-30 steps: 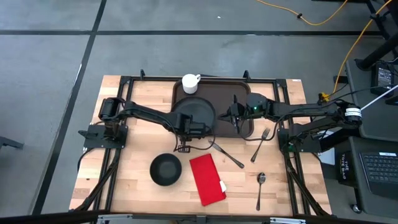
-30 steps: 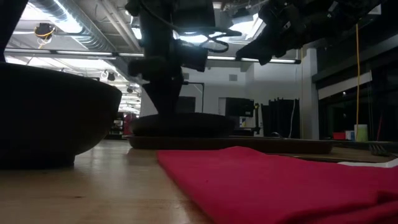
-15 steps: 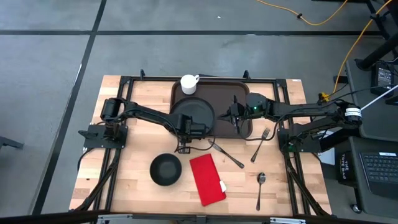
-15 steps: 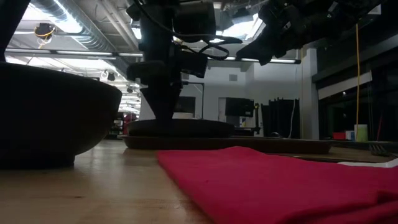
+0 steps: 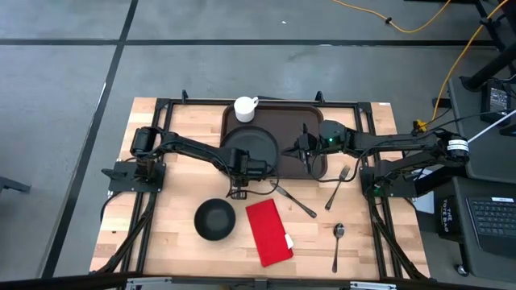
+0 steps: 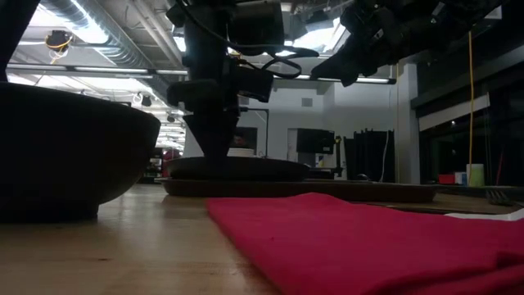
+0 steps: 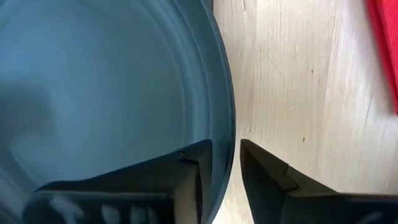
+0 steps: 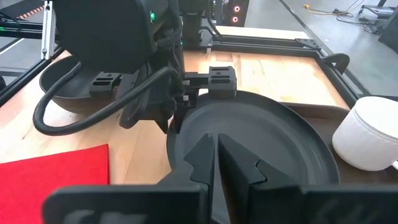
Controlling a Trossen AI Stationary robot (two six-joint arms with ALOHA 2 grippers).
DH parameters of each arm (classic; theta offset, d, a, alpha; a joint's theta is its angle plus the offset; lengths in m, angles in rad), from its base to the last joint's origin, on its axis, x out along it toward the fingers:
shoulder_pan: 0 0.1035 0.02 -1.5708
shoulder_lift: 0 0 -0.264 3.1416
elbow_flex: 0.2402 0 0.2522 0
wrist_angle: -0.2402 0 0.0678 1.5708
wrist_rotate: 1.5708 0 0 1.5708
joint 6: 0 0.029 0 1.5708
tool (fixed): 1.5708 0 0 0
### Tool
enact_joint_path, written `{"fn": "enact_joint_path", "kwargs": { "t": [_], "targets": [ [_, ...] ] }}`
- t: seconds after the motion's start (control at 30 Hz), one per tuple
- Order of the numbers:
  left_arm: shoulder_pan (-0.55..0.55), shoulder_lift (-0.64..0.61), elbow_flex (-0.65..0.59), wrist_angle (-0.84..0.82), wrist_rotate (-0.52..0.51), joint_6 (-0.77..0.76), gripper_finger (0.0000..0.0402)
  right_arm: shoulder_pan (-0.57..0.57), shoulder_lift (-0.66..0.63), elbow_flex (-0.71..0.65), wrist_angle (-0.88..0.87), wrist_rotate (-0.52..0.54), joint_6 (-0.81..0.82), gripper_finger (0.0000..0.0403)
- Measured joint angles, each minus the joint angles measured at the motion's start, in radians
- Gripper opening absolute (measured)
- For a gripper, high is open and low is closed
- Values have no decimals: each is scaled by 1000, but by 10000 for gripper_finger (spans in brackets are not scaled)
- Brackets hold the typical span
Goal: Set up tray
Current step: Put the black bowl on top of the black plate
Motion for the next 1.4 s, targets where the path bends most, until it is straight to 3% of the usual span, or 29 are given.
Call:
{"fn": "enact_joint_path", "kwargs": {
  "t": [0.43, 0.6, 1.2, 1.4],
  "targets": [
    [0, -6, 0, -23, -7, -16, 119, 0, 0, 0, -2, 0, 0, 28],
    [0, -6, 0, -24, -57, -32, 121, 0, 0, 0, -2, 0, 0, 28],
    [-6, -12, 5, -49, -27, -15, 121, 0, 0, 0, -2, -18, 3, 28],
    [-16, -36, 72, -97, -28, -15, 123, 0, 0, 0, -1, -18, 4, 28]
  ]
}}
